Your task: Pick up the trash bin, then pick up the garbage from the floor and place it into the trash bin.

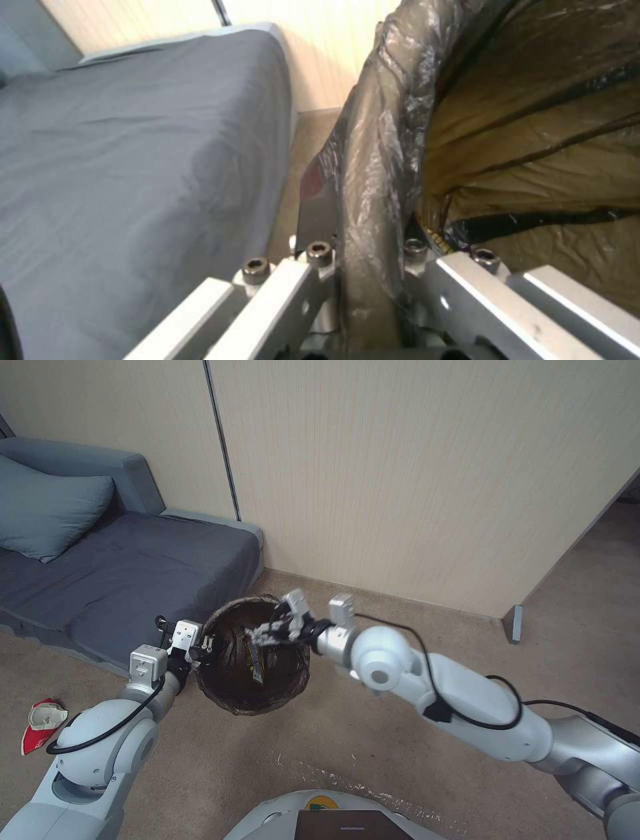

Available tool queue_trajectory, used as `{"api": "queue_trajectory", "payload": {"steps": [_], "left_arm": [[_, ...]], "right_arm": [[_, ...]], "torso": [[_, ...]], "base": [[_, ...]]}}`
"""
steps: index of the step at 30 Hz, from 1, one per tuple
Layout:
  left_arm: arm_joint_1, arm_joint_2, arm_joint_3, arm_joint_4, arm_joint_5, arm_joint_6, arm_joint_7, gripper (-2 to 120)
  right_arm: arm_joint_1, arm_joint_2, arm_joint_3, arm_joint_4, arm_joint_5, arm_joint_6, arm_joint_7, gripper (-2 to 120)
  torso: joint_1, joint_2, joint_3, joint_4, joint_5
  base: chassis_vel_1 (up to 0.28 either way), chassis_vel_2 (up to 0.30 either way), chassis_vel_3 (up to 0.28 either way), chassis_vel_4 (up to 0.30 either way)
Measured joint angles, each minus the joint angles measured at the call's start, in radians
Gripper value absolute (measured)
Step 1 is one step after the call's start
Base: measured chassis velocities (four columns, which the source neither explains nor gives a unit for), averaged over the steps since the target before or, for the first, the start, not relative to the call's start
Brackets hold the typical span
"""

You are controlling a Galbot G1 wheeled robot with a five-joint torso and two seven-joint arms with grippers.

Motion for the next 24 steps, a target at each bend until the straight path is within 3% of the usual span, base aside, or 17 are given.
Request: {"api": "queue_trajectory", "payload": {"steps": [2, 5, 6, 8, 9, 10, 11, 12, 17, 18, 24], "left_arm": [[-0.001, -0.001, 0.0, 0.0, 0.0, 0.0, 0.0, 0], [-0.006, -0.014, 0.003, 0.0, -0.001, 0.0, -0.003, 0], [-0.006, -0.014, 0.003, 0.0, -0.001, 0.0, -0.003, 0], [-0.005, -0.022, 0.006, -0.001, -0.001, 0.0, -0.007, 0], [-0.005, -0.022, 0.006, -0.001, -0.001, 0.0, -0.007, 0], [-0.001, -0.025, 0.006, -0.004, -0.002, 0.0, -0.015, 0], [0.003, -0.027, 0.005, -0.01, -0.007, 0.0, -0.035, 0], [0.004, -0.027, 0.004, -0.012, -0.006, 0.0, -0.037, 0], [0.01, -0.028, 0.003, -0.021, 0.008, 0.0, -0.036, 0], [0.016, -0.03, 0.002, -0.028, 0.023, 0.0, -0.031, 0], [0.04, -0.031, -0.004, -0.054, 0.06, -0.005, -0.009, 0]], "right_arm": [[-0.012, -0.012, 0.037, 0.016, 0.0, 0.002, 0.0, 100], [-0.11, -0.057, 0.243, 0.071, -0.031, 0.005, 0.006, 100], [-0.11, -0.057, 0.243, 0.071, -0.031, 0.005, 0.006, 100], [-0.219, -0.074, 0.412, 0.094, -0.104, 0.006, -0.007, 100], [-0.219, -0.074, 0.412, 0.094, -0.104, 0.006, -0.007, 100], [-0.302, -0.076, 0.513, 0.105, -0.146, 0.008, -0.016, 100], [-0.446, -0.065, 0.695, 0.126, -0.212, 0.016, -0.02, 100], [-0.508, -0.05, 0.785, 0.134, -0.255, 0.028, -0.023, 100], [-0.621, -0.008, 0.933, 0.148, -0.375, 0.049, -0.046, 100], [-0.672, 0.016, 0.988, 0.156, -0.43, 0.057, -0.058, 100], [-0.944, 0.163, 1.175, 0.206, -0.609, 0.122, -0.145, 100]], "torso": [[0.0, 0.0, 0.0, 0.0001, 0.0], [0.0, 0.0, 0.0, 0.0, 0.0001], [0.0, 0.0, 0.0, 0.0, 0.0001], [0.0, 0.0, 0.0, 0.0002, 0.0], [0.0, 0.0, 0.0, 0.0002, 0.0], [0.0, 0.0, 0.0, -0.0001, 0.0003], [0.0, 0.0, 0.0, -0.0004, 0.0003], [0.0, 0.0, 0.0, -0.0002, 0.0004], [0.0, 0.0, 0.0, 0.0, 0.0002], [0.0, 0.0, 0.0, 0.001, 0.0], [0.0, 0.0, 0.0, -0.0003, 0.0]], "base": [[0.0, 0.0, 0.0, 0.0], [0.0, 0.0, 0.0, 0.0], [0.0, 0.0, 0.0, 0.0], [0.0, 0.0, 0.0, 0.0], [0.0, 0.0, 0.0, 0.0], [0.0, 0.0, 0.0, 0.0], [0.0, 0.0, 0.0, 0.0], [0.0, 0.0, 0.0, 0.0], [0.0, 0.0, 0.0, 0.0], [0.0, 0.0, 0.0, 0.0], [0.0, 0.0, 0.0, 0.0]]}}
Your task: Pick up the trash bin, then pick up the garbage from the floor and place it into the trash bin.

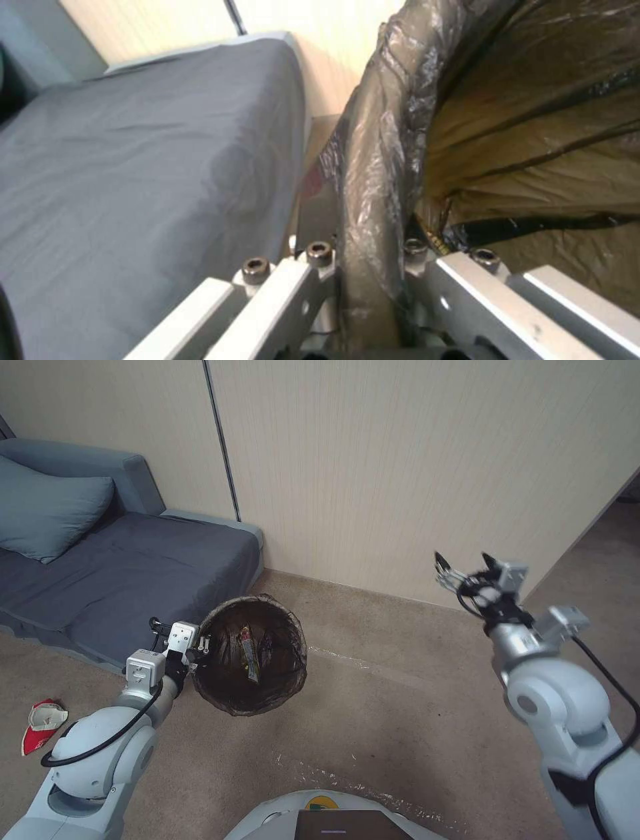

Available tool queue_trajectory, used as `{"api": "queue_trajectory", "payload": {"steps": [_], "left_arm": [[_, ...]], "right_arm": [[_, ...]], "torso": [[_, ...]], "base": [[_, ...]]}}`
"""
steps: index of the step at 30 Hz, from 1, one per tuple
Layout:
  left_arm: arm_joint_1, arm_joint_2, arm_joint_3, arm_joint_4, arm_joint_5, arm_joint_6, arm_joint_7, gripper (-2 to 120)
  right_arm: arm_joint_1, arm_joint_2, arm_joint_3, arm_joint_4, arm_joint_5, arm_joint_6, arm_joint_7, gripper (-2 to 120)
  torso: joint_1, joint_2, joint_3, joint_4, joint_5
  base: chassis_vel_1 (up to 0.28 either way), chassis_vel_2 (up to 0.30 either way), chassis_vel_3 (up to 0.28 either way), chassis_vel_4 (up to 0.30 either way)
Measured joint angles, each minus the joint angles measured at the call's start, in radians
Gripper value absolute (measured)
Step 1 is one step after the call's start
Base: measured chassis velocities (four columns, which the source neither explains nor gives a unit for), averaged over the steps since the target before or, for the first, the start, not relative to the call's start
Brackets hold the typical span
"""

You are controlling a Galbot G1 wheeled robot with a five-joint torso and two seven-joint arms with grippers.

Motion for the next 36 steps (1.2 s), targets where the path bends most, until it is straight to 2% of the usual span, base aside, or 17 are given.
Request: {"api": "queue_trajectory", "payload": {"steps": [1, 5, 7, 11, 14, 18, 23, 29, 36], "left_arm": [[0.004, -0.001, 0.0, -0.006, 0.003, -0.003, 0.0, 0], [0.007, -0.006, 0.003, -0.01, 0.007, -0.009, -0.001, 0], [0.013, -0.022, 0.009, -0.012, 0.013, -0.017, -0.003, 0], [0.032, -0.046, 0.014, -0.014, 0.041, -0.035, -0.003, 0], [0.04, -0.057, 0.017, -0.015, 0.049, -0.042, -0.003, 0], [0.043, -0.061, 0.018, -0.015, 0.052, -0.046, -0.003, 0], [0.047, -0.068, 0.018, -0.013, 0.059, -0.056, -0.007, 0], [0.047, -0.078, 0.021, -0.01, 0.059, -0.063, -0.009, 0], [0.055, -0.092, 0.018, -0.011, 0.066, -0.064, -0.009, 0]], "right_arm": [[-0.061, 0.044, 0.033, 0.014, -0.039, 0.025, -0.02, 100], [-0.132, 0.098, 0.068, 0.021, -0.094, 0.073, -0.051, 100], [-0.196, 0.168, 0.108, 0.003, -0.157, 0.131, -0.089, 100], [-0.253, 0.228, 0.137, -0.034, -0.226, 0.193, -0.122, 100], [-0.264, 0.249, 0.139, -0.057, -0.299, 0.234, -0.134, 100], [-0.269, 0.258, 0.137, -0.065, -0.32, 0.248, -0.138, 100], [-0.273, 0.3, 0.116, -0.102, -0.443, 0.345, -0.157, 100], [-0.271, 0.305, 0.118, -0.112, -0.464, 0.382, -0.162, 100], [-0.266, 0.308, 0.112, -0.111, -0.453, 0.382, -0.161, 100]], "torso": [[0.0, 0.0, 0.0, 0.0, 0.0002], [0.0, 0.0, 0.0, 0.0002, -0.0002], [0.0, 0.0, 0.0, 0.0004, -0.0001], [0.0, 0.0, 0.0, 0.0003, -0.0001], [0.0, 0.0, 0.0, 0.0006, -0.0002], [0.0, 0.0, 0.0, 0.0007, -0.0002], [0.0, 0.0, 0.0, 0.0005, 0.0], [0.0, 0.0, 0.0, 0.0004, -0.0001], [0.0, 0.0, 0.0, 0.0005, -0.0001]], "base": [[0.0, 0.0, 0.0, 0.0], [0.0, 0.0, 0.0, 0.0], [0.0, 0.0, 0.0, 0.0], [0.0, 0.0, 0.0, 0.0], [0.0, 0.0, 0.0, 0.0], [0.0, 0.0, 0.0, 0.0], [0.0, 0.0, 0.0, 0.0], [0.0, 0.0, 0.0, 0.0], [0.0, 0.0, 0.0, 0.0]]}}
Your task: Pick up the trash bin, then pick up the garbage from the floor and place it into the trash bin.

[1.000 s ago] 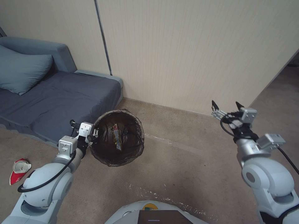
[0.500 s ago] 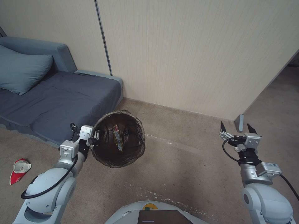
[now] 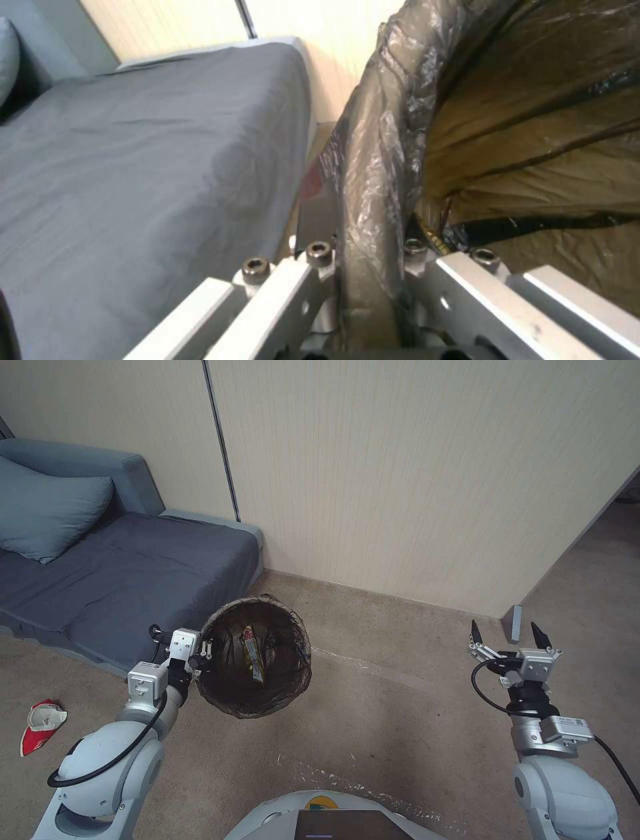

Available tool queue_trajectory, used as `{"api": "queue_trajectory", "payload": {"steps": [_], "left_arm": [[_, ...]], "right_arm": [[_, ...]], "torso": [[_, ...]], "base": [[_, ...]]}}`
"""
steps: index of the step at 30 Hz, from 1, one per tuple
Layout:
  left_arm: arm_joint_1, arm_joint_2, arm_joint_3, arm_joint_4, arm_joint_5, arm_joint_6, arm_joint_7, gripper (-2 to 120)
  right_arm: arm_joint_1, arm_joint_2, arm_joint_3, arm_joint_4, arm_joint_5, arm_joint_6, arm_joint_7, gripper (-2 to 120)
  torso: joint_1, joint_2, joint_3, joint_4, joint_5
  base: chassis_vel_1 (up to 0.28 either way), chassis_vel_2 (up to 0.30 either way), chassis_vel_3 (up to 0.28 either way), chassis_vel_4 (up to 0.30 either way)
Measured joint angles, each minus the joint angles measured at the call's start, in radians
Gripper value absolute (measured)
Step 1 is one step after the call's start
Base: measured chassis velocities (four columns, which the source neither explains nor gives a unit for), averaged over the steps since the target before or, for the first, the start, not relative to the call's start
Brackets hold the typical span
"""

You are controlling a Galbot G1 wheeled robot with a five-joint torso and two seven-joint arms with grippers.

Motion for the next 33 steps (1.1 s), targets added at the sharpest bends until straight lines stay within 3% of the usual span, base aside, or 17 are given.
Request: {"api": "queue_trajectory", "payload": {"steps": [15, 33], "left_arm": [[-0.002, 0.004, -0.013, -0.015, -0.021, 0.023, -0.007, 0], [-0.008, 0.005, -0.018, -0.016, -0.024, 0.04, -0.016, 0]], "right_arm": [[0.016, -0.002, -0.008, -0.012, 0.0, -0.013, 0.003, 100], [0.036, -0.007, -0.026, -0.031, -0.013, -0.017, 0.002, 100]], "torso": [[0.0, 0.0, 0.0, -0.0002, 0.0001], [0.0, 0.0, 0.0, -0.0001, 0.0]], "base": [[0.0, 0.0, 0.0, 0.0], [0.078, 0.084, 0.08, 0.074]]}}
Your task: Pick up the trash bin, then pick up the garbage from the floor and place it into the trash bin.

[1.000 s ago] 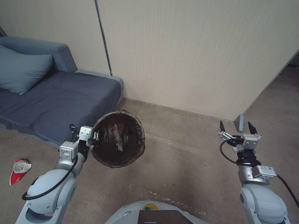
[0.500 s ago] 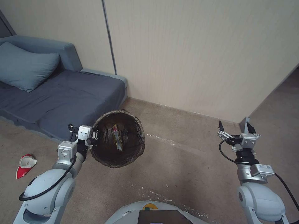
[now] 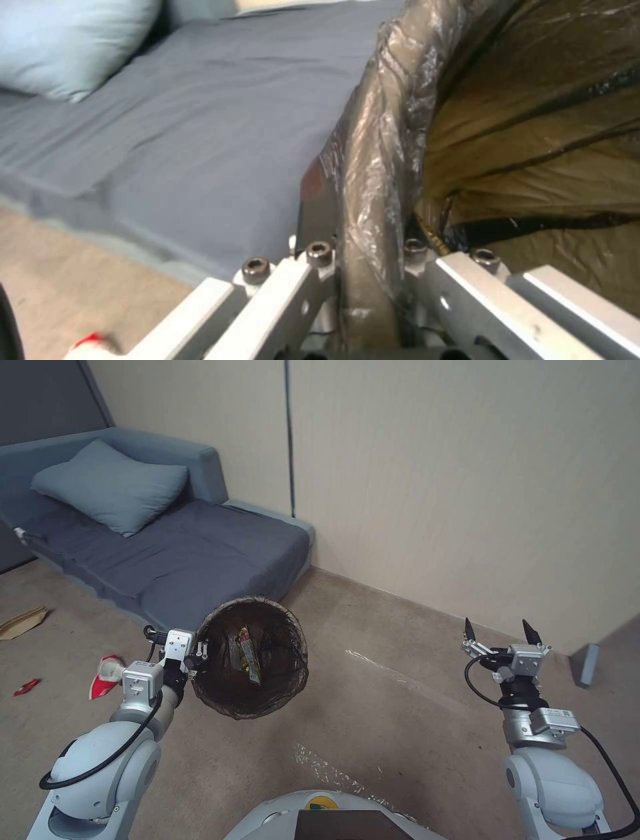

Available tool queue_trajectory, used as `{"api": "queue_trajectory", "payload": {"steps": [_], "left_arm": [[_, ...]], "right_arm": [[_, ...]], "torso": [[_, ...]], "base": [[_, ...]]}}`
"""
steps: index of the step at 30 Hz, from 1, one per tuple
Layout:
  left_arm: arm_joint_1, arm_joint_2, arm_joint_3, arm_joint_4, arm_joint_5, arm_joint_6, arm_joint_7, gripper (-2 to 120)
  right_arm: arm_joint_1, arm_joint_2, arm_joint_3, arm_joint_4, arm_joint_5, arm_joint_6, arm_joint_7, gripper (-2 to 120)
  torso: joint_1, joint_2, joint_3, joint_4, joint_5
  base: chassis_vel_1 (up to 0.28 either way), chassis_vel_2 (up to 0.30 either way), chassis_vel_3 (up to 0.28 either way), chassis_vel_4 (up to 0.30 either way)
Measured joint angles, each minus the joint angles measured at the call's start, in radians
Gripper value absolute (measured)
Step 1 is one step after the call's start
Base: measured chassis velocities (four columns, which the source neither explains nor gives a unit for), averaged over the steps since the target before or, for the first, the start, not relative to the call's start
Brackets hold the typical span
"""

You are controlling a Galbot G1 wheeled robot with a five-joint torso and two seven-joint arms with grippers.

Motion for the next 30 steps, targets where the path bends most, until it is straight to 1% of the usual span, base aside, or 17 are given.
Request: {"api": "queue_trajectory", "payload": {"steps": [5, 11, 17, 30], "left_arm": [[-0.003, 0.003, 0.0, 0.001, -0.002, 0.0, -0.004, 0], [-0.007, 0.014, 0.0, 0.01, -0.006, 0.0, -0.005, 0], [-0.01, 0.018, 0.002, 0.01, -0.01, 0.0, -0.005, 0], [-0.016, 0.027, 0.0, 0.018, -0.016, 0.0, -0.007, 0]], "right_arm": [[0.005, -0.001, -0.004, -0.004, -0.003, -0.002, 0.0, 100], [0.004, -0.004, -0.007, -0.006, -0.007, -0.003, 0.001, 100], [0.007, -0.005, -0.017, -0.008, -0.01, -0.009, 0.002, 100], [0.013, -0.008, -0.028, -0.008, -0.012, -0.021, 0.004, 100]], "torso": [[0.0, 0.0, 0.0, 0.0003, 0.0], [0.0, 0.0, 0.0, -0.0002, 0.0], [0.0, 0.0, 0.0, 0.0002, 0.0], [0.0, 0.0, 0.0, 0.0001, 0.0]], "base": [[0.094, 0.089, 0.08, 0.093], [0.076, 0.066, 0.081, 0.079], [0.072, 0.081, 0.084, 0.086], [0.081, 0.083, 0.069, 0.08]]}}
